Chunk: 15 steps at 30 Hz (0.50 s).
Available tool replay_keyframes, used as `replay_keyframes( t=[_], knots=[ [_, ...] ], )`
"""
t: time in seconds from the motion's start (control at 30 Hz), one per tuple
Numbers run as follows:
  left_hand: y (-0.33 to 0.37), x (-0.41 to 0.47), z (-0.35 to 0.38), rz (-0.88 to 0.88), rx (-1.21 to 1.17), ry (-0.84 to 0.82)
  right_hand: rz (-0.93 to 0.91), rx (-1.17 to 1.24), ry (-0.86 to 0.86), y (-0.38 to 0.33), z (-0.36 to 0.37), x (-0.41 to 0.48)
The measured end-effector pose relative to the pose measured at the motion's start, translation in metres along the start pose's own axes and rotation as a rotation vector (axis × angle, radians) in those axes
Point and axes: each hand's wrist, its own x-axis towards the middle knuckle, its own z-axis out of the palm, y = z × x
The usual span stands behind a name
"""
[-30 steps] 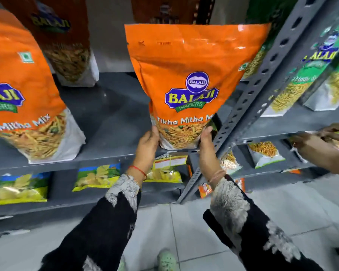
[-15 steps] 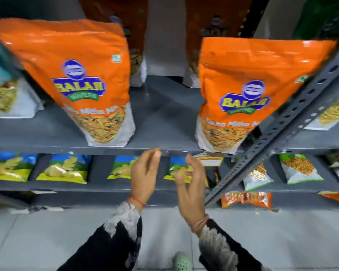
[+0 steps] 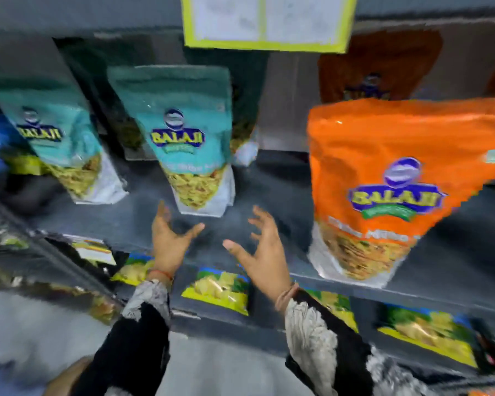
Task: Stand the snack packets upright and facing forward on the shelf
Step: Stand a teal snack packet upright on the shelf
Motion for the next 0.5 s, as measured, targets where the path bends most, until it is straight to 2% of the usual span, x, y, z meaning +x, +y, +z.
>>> replay_keyframes(
  t=[0.07, 0.13, 0.23, 0.33, 0.5],
  knots=[
    [-0.010, 0.048, -0.016, 0.013, -0.008, -0.140, 0.093, -0.028, -0.007, 0.009, 0.017, 0.041],
    [-0.016, 0.086, -0.024, 0.036, -0.014, -0.328, 0.093, -0.028, -0.044, 0.021, 0.028, 0.076],
    [-0.023, 0.123, -0.021, -0.050, -0.029, -0.565, 0.110, -0.059, -0.103, 0.035, 0.039, 0.112],
    [-0.030, 0.140, -0.012, -0.055, -0.049, -0.645, 0.162, -0.133, -0.120, 0.044, 0.043, 0.130],
    [-0.038, 0.143, -0.003, -0.059, -0.092, -0.685, 0.202, -0.129, -0.099, 0.040, 0.038, 0.134]
  ],
)
